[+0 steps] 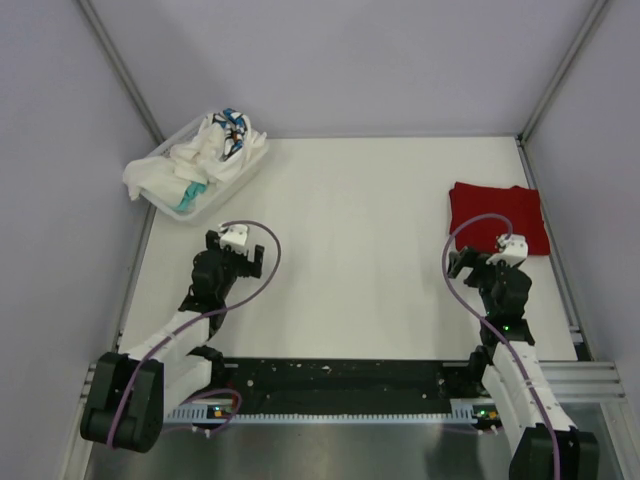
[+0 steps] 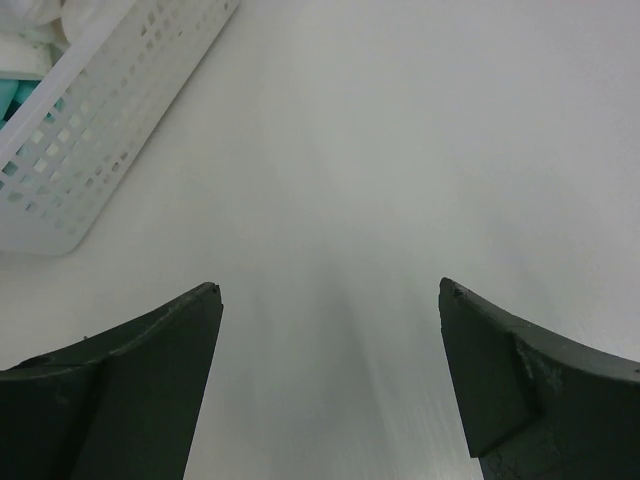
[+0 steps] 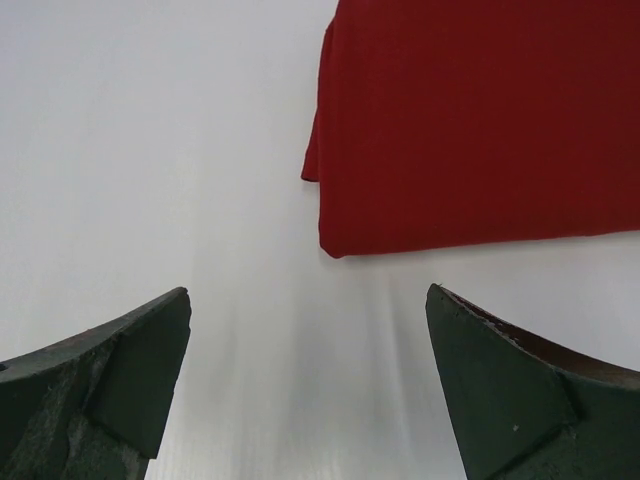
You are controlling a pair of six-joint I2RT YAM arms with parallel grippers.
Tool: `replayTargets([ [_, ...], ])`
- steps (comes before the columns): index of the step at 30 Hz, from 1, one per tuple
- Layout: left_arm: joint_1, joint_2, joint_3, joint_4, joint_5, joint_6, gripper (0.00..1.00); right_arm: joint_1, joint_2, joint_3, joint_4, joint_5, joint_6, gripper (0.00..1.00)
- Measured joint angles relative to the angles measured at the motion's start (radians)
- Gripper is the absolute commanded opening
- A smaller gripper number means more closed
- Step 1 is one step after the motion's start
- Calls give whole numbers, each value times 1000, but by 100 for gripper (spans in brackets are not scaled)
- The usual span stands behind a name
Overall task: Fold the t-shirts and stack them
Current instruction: Grab crumpled tshirt from bin with the left arm
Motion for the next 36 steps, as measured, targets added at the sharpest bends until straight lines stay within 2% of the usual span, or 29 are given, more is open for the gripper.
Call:
replayTargets([
  [3, 0, 0, 0, 0, 24, 21, 91, 0, 0, 0, 0, 23, 9, 99],
  [7, 0, -5, 56, -105, 106, 108, 79, 0, -1, 0, -2, 69, 32, 99],
  [12, 0, 8, 337, -409, 206, 254, 79, 0, -6, 0, 0, 85, 41, 99],
  [18, 0, 65, 690, -664, 214, 330, 80, 0, -17, 16, 18, 69, 88, 99],
  [20, 1, 82, 749, -725, 211, 338, 84, 0, -17, 32, 32, 54, 93, 99],
  [22, 2, 90, 774, -763, 206, 340, 99, 0, -18, 56, 33, 48, 96, 99],
  [26, 30, 102, 790, -829, 178, 307, 99, 0, -21, 117, -1, -2, 93, 99],
  [28, 58, 156, 870, -888, 150, 294, 99, 0, -20, 164, -32, -56, 92, 99],
  [31, 108, 294, 1067, -937, 118, 280, 99, 0, -18, 246, -86, -140, 92, 98],
  [36, 192, 539, 1365, -1000, 108, 277, 94, 0, -18, 317, -106, -306, 95, 93],
])
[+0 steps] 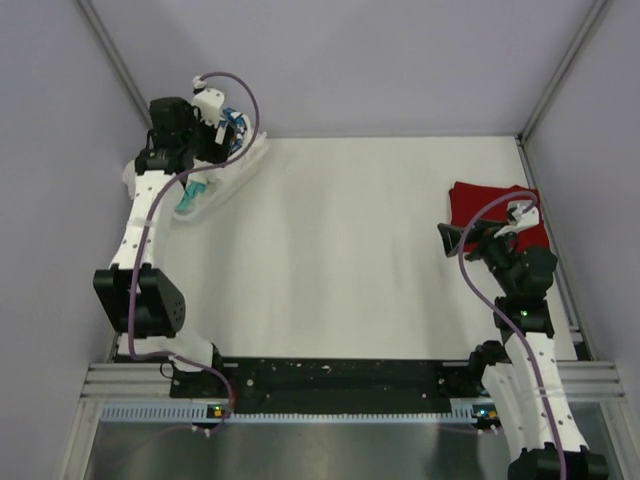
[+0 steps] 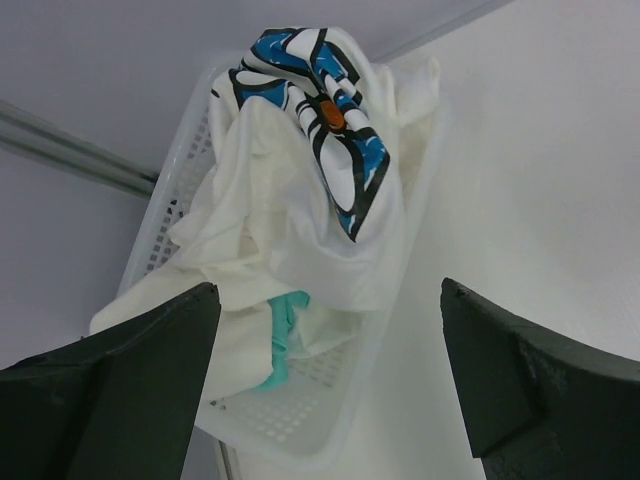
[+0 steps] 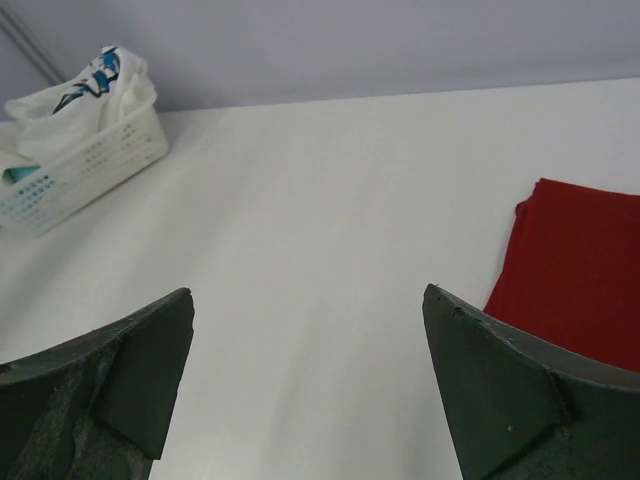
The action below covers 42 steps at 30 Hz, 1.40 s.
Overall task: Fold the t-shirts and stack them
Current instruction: Grab crumpled tshirt from bin with the left arm
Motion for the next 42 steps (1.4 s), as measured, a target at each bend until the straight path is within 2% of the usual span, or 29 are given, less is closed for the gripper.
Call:
replayTargets([
  [3, 28, 163, 158, -72, 17, 0, 92, 0, -1, 10, -31, -73, -5, 93],
  [8, 44, 468, 445, -234, 69, -23, 91, 0, -1, 29, -129, -110, -42, 93],
  [10, 45, 563, 513, -275, 74, -35, 89, 0, -1, 31, -146, -117, -51, 93],
  [12, 47, 617, 534, -300, 73, -48, 82, 0, -1, 31, -159, -122, -57, 93],
  [14, 48, 647, 535, -325, 73, -55, 61, 0, -1, 31, -167, -124, -60, 92],
  [15, 49, 653, 535, -333, 73, -60, 44, 0, -1, 31, -169, -125, -62, 92],
  [17, 54, 659, 535, -343, 73, -60, 4, 0, -1, 31, -171, -125, -63, 92],
  [18, 56, 659, 536, -344, 73, -70, 0, 0, -1, 31, -171, -125, -63, 92],
  [24, 75, 628, 533, -339, 81, -80, 0, 0, -1, 31, -171, -125, -64, 93],
  [28, 82, 513, 506, -326, 80, -80, 0, 0, -1, 31, -171, -126, -63, 92],
  [38, 80, -60, 499, -242, 79, -24, 0, 0, -1, 31, -163, -134, -61, 93],
  [42, 73, -270, 484, -241, 198, -7, 0, 0, -1, 31, -163, -144, -61, 93],
])
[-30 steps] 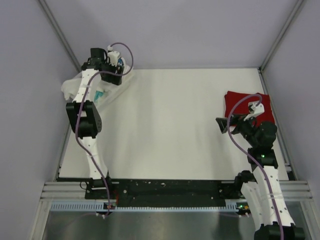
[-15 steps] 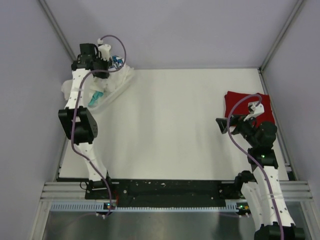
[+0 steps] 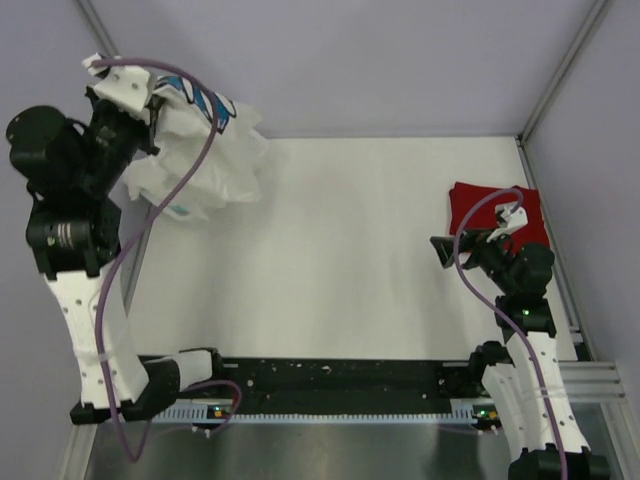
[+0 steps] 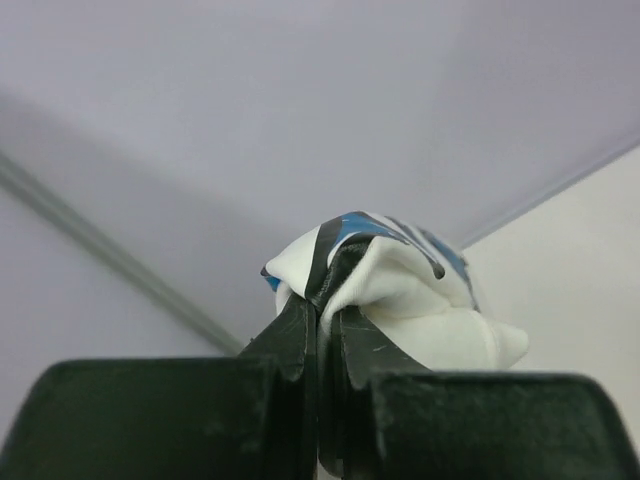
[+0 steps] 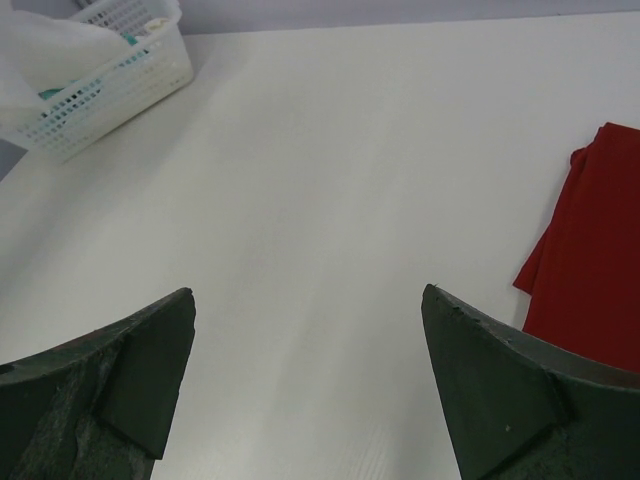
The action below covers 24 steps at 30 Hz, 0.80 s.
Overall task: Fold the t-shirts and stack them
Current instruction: Grab crumpled tshirt from bin with the left arm, then move the tshirt to the center of the board
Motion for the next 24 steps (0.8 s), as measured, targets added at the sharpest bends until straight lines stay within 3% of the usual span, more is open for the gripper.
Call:
replayTargets([
  [5, -93, -102, 0, -79, 255, -44, 0, 0, 0, 0, 0, -32, 6, 93],
  [11, -460, -79, -324, -97, 281, -84, 1, 0, 2, 2, 3, -76, 38, 93],
  [16, -632, 189, -449, -111, 260, -92, 50, 0, 23, 31, -3, -111, 74, 88],
  [20, -650, 415, -393, -201, 235, -79, 59, 18, 57, 74, -43, -130, 96, 85],
  [24, -600, 434, -374, -259, 212, -49, 71, 138, 75, 106, -138, -68, 98, 81],
])
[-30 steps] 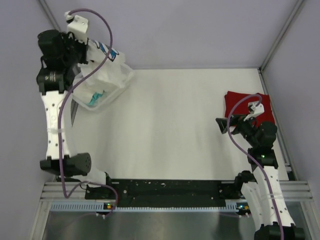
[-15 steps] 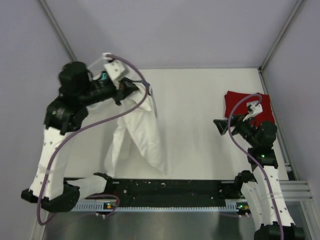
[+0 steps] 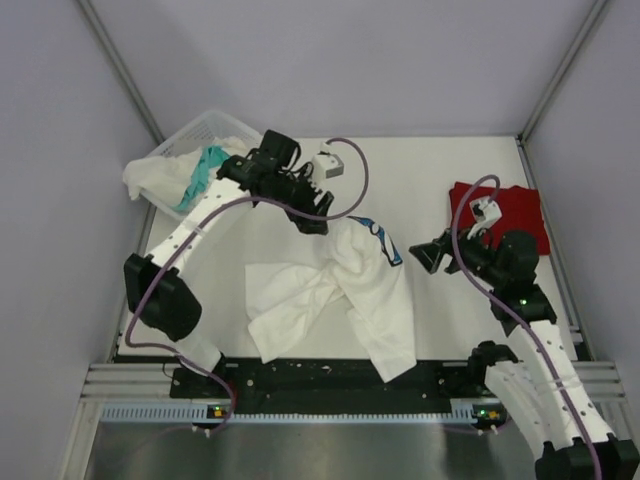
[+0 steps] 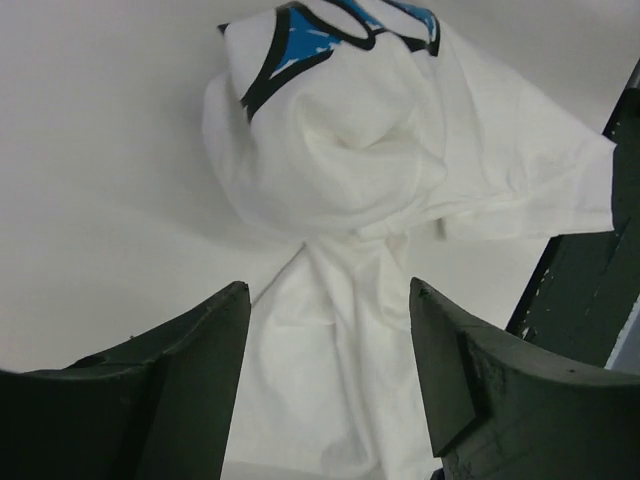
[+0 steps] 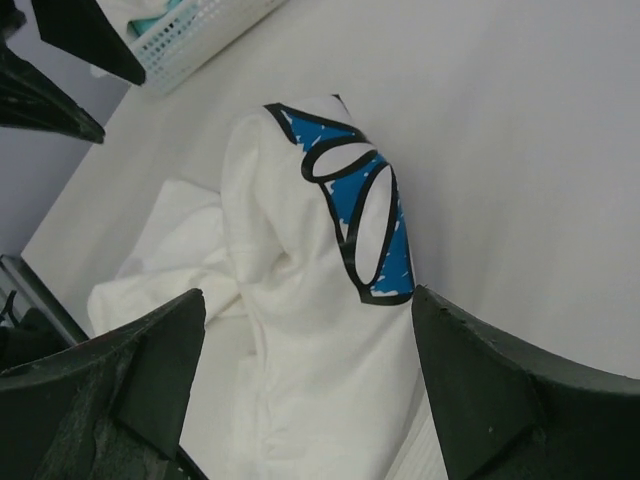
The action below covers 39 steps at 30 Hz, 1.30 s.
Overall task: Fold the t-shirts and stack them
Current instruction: Move the tshirt to the center of the board, then flatten out the tshirt
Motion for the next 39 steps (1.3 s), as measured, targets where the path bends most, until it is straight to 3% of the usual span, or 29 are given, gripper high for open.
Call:
replayTargets([
  [6, 132, -293, -257, -2, -47, 117, 65, 291, 68, 2, -68, 251, 22, 78],
  [11, 121, -543, -594, -98, -58, 265, 65, 602, 340, 174, -132, 528, 14, 74],
  [16, 45, -645, -855, -168, -66, 378, 70, 698, 632, 429, -126, 658, 13, 74],
  [17, 27, -658, -886, -171, -72, 391, 74, 712, 695, 483, -129, 676, 13, 74],
  [22, -67, -677, -978, -133, -119, 420, 76, 752, 925, 649, -157, 733, 15, 73],
  [24, -121, -667, -1009, -85, -152, 417, 76, 751, 980, 669, -179, 758, 16, 67],
  [31, -239, -517, -1085, 86, -305, 394, 73, 689, 1072, 673, -222, 736, 42, 17],
  [33, -255, -502, -1084, 113, -345, 385, 59, 658, 1069, 673, -223, 726, 47, 5],
  [34, -264, -493, -1084, 126, -366, 381, 42, 644, 1066, 673, -223, 718, 48, 0],
  [37, -271, -461, -1075, 183, -434, 378, 0, 592, 1038, 671, -230, 691, 48, 0],
  [39, -267, -437, -1052, 197, -465, 370, 0, 553, 996, 666, -234, 665, 42, 0],
])
